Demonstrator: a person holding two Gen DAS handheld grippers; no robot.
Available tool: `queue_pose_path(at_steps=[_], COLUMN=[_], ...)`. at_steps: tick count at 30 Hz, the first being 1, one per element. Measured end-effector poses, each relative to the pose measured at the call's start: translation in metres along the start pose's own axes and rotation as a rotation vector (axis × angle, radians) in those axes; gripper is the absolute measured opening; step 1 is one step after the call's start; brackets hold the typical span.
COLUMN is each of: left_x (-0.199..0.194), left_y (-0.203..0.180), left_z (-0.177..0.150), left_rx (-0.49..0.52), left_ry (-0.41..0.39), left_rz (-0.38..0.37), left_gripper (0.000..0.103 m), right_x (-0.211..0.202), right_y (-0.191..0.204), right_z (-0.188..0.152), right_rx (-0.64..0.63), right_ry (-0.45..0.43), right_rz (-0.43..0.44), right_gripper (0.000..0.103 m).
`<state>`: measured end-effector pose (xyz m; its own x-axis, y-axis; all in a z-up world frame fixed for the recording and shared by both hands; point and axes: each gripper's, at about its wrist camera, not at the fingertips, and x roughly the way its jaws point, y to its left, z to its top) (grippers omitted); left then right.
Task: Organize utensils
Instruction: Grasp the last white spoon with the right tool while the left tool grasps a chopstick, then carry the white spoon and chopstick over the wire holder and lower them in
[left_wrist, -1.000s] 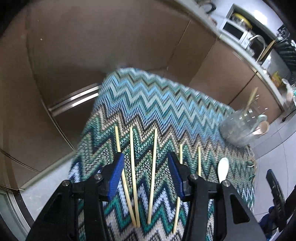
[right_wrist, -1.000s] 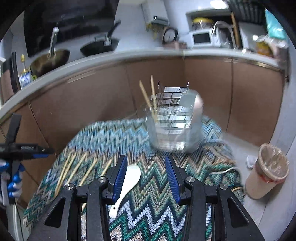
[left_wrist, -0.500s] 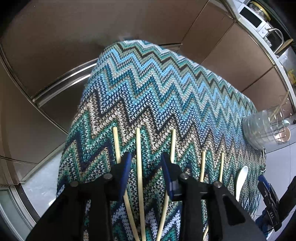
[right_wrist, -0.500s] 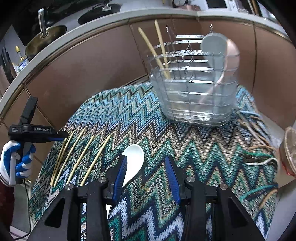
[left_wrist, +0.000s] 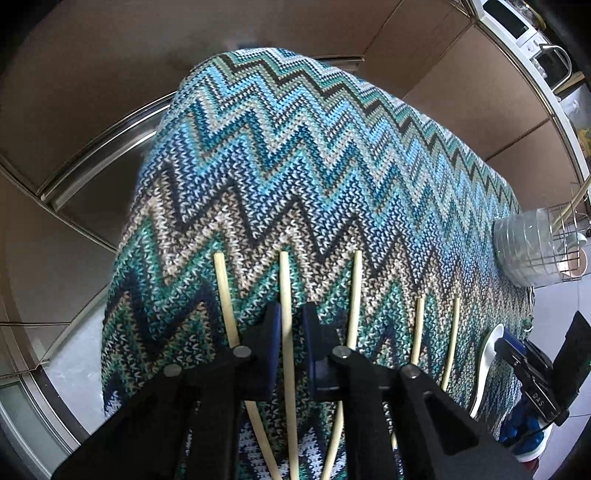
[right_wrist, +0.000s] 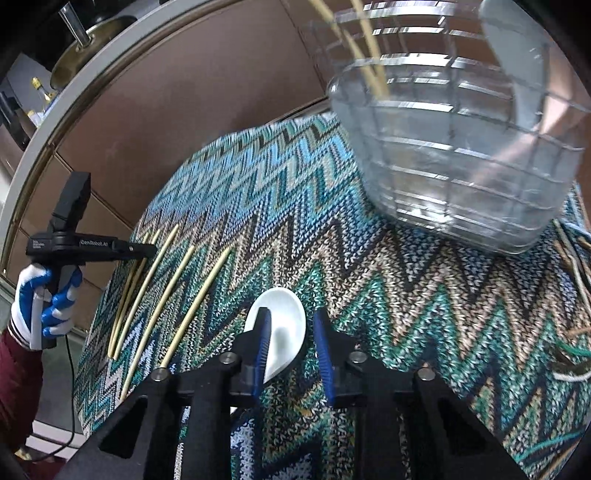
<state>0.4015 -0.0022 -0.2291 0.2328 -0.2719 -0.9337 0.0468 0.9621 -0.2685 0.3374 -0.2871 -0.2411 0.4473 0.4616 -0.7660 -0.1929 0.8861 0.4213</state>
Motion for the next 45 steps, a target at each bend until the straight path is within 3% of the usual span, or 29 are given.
queue_pose_path(at_steps=[3, 10, 31, 38, 45], left_x=[0.001, -0.011, -0.154, -0.202, -0.231], left_y=[-0.001, -0.004, -0.016, -0.055, -0.139], left_z=[0.000, -0.010, -0.098, -0.105, -0.077], left_rx=[-0.007, -0.010, 0.033, 0.102, 0.214], left_ry=[0.003, -0.052, -0.375, -0.502, -0.613], left_rz=[0.012, 0.001, -0.054, -0.115, -0.228], left_gripper=[0.005, 0.005, 0.005, 0.005, 0.005], right_x=[0.009, -0.003, -0.143, -0.175, -0.209], right_y=[0.002, 0.014, 0.101, 0.108, 0.086], right_z=[0.000, -0.007, -0.073, -0.072, -0.044], right_rx=[-0.012, -0.048, -0.120, -0.128, -0.114], right_ry=[0.029, -0.001, -0.301, -0.415, -0.571], right_rz=[0.001, -0.039, -0.165, -0.255, -0.351], right_gripper=[0.009, 0.007, 0.005, 0.005, 0.005])
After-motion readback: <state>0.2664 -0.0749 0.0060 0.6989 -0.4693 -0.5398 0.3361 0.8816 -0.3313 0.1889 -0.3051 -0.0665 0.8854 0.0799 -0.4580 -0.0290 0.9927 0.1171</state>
